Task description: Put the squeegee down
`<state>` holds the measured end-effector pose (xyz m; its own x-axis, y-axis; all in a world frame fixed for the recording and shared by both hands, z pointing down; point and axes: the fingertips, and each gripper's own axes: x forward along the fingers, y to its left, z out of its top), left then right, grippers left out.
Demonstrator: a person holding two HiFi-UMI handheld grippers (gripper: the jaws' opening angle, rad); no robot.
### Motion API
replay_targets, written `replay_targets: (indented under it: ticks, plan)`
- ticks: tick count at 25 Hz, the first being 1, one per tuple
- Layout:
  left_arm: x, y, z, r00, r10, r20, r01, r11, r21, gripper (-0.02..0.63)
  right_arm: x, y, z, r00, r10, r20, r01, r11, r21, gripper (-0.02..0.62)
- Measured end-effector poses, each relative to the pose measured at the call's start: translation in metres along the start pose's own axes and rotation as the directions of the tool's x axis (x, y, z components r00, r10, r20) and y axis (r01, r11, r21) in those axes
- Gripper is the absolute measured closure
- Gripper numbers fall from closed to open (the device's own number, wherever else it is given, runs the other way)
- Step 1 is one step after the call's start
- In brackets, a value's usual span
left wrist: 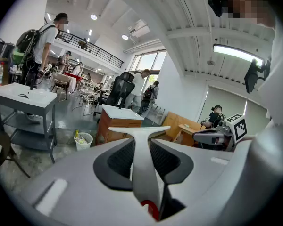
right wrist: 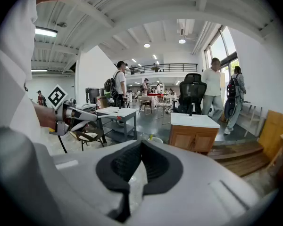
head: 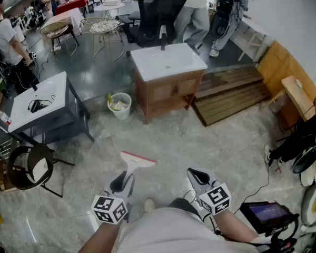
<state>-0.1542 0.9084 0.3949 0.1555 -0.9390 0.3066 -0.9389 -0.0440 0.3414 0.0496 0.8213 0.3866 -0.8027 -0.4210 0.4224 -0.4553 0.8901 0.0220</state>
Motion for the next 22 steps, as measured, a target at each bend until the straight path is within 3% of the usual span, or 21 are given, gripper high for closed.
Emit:
replay_targets:
  ticks: [7,15,22]
  plan:
    - [-0.006,0.004,0.003,0.999,-0.024,0.025,0.024,1.000,-0.005,0.495,0.007,0.012,0.009,1.000,0.003,-0.008,-0.004,0.999,-0.045,0.592]
    - [-0.001,0.009,0.000,0.999,-0.049,0.014,0.049,0.999,-0.004,0.495,0.010,0.016,0.003,1.000,-0.014,-0.019,0.014,1.000,-0.012,0.591]
    - [0.009,0.007,0.003,0.998,-0.068,0.009,0.069,0.998,-0.001,0.495,0.015,0.010,0.001,0.999,-0.042,-0.026,0.042,0.999,-0.006,0.543]
